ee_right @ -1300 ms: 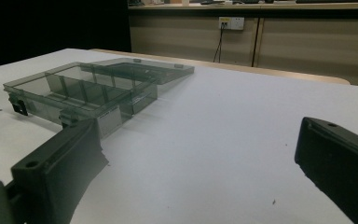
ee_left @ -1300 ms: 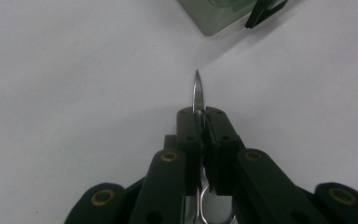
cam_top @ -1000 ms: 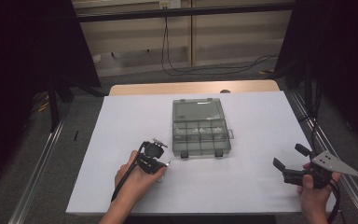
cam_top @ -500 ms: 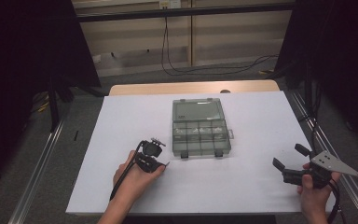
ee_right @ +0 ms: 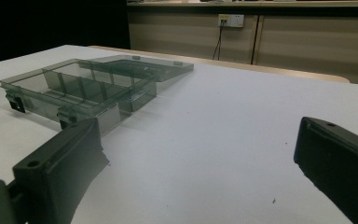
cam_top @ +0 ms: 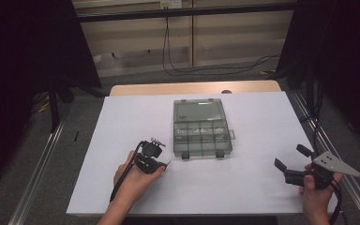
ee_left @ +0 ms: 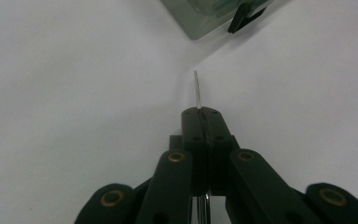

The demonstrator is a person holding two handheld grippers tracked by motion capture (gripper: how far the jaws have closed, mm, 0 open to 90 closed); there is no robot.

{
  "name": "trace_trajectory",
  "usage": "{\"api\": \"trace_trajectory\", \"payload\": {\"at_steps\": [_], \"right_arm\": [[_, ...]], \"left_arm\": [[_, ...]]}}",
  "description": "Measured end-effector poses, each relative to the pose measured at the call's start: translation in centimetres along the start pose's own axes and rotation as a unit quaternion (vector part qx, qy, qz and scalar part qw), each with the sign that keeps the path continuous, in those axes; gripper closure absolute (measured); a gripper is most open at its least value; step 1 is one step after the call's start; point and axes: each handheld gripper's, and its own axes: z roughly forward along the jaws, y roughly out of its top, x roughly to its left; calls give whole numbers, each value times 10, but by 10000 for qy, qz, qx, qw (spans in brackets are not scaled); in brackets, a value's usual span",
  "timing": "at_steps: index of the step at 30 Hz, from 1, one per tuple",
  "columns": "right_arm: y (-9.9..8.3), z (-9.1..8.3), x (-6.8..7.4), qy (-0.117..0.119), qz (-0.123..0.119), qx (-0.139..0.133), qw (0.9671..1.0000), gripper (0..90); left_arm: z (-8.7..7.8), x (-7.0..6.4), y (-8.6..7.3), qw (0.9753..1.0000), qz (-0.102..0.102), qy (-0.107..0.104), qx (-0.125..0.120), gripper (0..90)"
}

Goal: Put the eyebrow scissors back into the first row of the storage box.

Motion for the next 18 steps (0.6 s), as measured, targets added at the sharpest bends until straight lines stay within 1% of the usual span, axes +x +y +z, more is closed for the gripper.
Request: {"api": "trace_trajectory", "payload": {"at_steps": [2, 3, 5, 6, 7, 9, 12, 14, 15, 16, 17, 18], "right_arm": [[0, 0, 0, -3, 6, 9, 10000, 6], [0, 0, 0, 0, 9, 8, 10000, 6], [0, 0, 0, 24, 1, 11, 10000, 6], [0, 0, 0, 23, 11, 21, 10000, 6], [0, 0, 0, 25, -1, 10, 10000, 6], [0, 0, 0, 5, 1, 4, 10000, 7], [0, 0, 0, 26, 7, 13, 10000, 7], [0, 0, 0, 27, 7, 13, 10000, 6], [0, 0, 0, 29, 0, 10, 10000, 6], [0, 0, 0, 29, 6, 17, 10000, 7], [0, 0, 0, 31, 6, 17, 10000, 6], [0, 0, 0, 40, 37, 28, 10000, 6]], "left_arm": [[-3, 0, 2, 10000, -30, -40, -8, 898], [-5, 0, 3, 10000, -22, -55, -59, 897], [-9, 0, 5, 9999, 36, -99, -49, 898], [-10, -1, 7, 9999, 1, -101, -68, 898], [-12, 0, 8, 9999, 54, -89, -55, 898], [-13, 0, 11, 9998, 58, -166, -125, 898], [-16, 1, 16, 9996, 109, -209, -123, 898], [-17, 1, 19, 9995, 135, -272, -118, 898], [-17, 2, 21, 9994, 160, -268, -153, 898], [-18, 2, 22, 9994, 179, -269, -114, 898], [-18, 2, 23, 9994, 153, -271, -157, 898], [-18, 2, 24, 9994, 172, -260, -171, 897]]}}
